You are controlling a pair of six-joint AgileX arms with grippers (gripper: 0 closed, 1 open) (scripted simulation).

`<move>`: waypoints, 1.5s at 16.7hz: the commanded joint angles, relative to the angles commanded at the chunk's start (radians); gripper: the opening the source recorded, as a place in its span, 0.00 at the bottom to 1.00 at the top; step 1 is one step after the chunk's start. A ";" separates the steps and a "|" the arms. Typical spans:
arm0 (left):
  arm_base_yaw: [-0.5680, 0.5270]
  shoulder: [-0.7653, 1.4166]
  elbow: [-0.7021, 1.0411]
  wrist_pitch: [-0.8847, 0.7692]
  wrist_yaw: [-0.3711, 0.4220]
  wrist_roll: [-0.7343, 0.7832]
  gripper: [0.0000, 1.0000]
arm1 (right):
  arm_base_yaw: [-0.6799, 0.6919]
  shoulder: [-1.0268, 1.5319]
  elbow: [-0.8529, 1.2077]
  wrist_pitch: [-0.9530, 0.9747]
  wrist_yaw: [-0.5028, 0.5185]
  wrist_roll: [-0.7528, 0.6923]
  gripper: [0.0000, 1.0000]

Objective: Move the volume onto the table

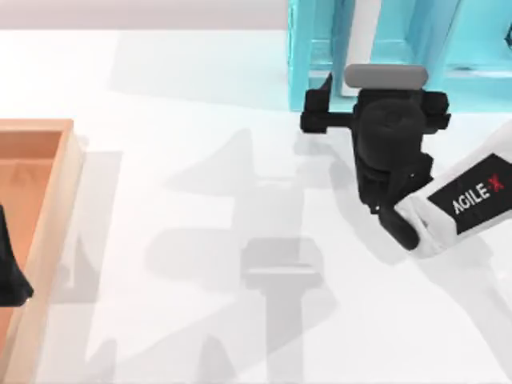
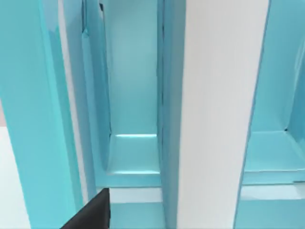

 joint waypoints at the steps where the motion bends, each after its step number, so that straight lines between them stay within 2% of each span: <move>1: 0.000 0.000 0.000 0.000 0.000 0.000 1.00 | 0.000 0.000 0.000 0.000 0.000 0.000 1.00; 7: 0.000 0.000 0.000 0.000 0.000 0.000 1.00 | -0.012 0.017 0.033 -0.016 -0.011 -0.002 1.00; 17: 0.000 0.000 0.000 0.000 0.000 0.000 1.00 | -0.105 0.229 0.430 -0.191 -0.102 -0.017 1.00; 23: 0.000 0.000 0.000 0.000 0.000 0.000 1.00 | -0.113 0.245 0.460 -0.205 -0.109 -0.018 1.00; 25: 0.000 0.000 0.000 0.000 0.000 0.000 1.00 | -0.113 0.245 0.460 -0.205 -0.109 -0.018 0.85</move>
